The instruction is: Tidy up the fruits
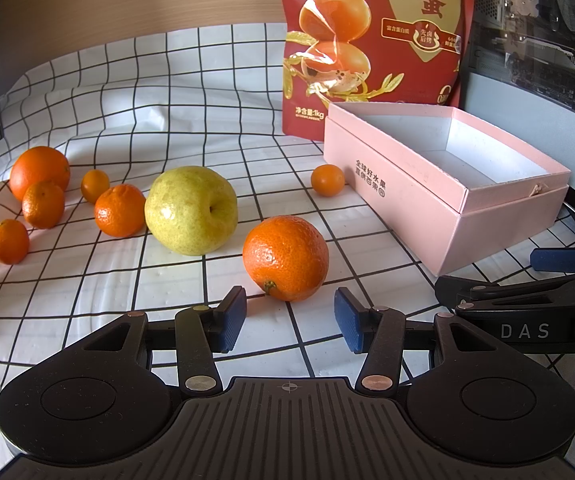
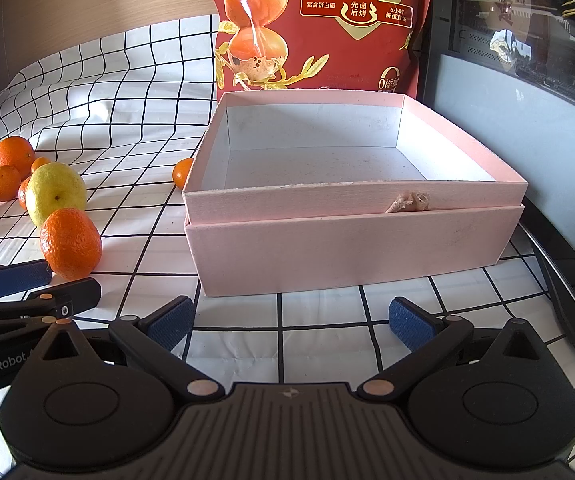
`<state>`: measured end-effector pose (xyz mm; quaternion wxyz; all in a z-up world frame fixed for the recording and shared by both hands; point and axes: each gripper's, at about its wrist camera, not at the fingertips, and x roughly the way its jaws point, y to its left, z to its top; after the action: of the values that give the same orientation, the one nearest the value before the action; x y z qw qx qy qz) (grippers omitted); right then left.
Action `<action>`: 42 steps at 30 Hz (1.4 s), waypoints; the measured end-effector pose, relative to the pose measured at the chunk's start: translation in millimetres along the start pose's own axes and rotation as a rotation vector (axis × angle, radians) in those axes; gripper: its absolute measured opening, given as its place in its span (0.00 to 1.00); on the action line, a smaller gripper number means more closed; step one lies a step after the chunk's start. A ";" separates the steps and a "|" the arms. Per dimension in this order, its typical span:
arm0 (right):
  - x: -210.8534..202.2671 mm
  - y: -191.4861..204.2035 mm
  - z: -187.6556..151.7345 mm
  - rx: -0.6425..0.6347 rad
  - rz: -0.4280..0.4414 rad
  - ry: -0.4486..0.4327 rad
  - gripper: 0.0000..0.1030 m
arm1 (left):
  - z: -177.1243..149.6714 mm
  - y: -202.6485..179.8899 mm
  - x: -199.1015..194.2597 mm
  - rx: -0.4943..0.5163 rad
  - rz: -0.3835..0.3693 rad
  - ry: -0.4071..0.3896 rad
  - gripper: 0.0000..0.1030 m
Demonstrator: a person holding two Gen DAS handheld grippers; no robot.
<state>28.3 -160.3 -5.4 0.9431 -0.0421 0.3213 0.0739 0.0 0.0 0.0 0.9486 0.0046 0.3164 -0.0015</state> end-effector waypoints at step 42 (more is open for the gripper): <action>-11.9 11.6 6.3 -0.076 0.078 0.166 1.00 | 16.7 84.0 -82.8 -0.059 -0.015 -0.024 0.52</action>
<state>20.8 -149.4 6.5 0.9074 -0.0713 0.3966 0.1192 -55.7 83.9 63.7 0.9520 -0.0258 0.3050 0.0004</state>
